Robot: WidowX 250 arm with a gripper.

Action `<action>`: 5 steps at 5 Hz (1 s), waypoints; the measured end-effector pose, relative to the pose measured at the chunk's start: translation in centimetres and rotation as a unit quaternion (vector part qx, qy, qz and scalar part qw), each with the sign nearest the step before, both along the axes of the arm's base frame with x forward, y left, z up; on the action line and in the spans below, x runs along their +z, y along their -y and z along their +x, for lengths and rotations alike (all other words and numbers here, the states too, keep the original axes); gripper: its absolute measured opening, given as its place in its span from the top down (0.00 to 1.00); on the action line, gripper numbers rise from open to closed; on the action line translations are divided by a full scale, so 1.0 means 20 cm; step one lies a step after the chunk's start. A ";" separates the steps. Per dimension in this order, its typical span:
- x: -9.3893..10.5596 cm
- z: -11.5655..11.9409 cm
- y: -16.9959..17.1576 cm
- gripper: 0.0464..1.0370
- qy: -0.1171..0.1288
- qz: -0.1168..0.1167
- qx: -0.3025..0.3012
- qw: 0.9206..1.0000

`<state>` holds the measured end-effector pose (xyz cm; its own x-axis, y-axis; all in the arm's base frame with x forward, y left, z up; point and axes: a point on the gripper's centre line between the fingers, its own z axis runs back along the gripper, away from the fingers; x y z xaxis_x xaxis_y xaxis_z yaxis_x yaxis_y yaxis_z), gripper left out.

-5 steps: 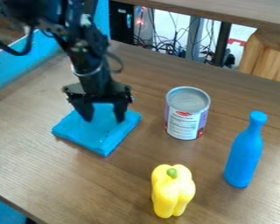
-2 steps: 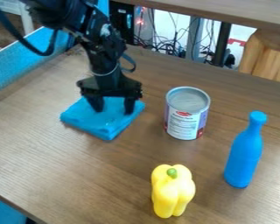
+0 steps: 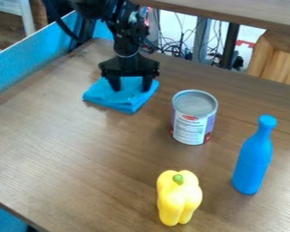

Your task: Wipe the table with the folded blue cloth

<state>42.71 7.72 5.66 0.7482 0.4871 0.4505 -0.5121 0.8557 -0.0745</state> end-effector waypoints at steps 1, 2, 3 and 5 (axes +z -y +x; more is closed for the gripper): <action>0.00 0.13 -0.10 0.04 0.002 -0.005 0.042 0.999; -0.01 0.21 -0.18 0.04 0.005 -0.004 0.059 0.998; -0.02 0.21 -0.18 0.04 0.005 -0.004 0.059 0.998; -0.02 -0.04 -0.23 0.04 0.004 0.005 0.045 0.999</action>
<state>41.90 12.32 5.24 0.6977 0.5484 0.4610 -0.5873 0.8063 -0.0704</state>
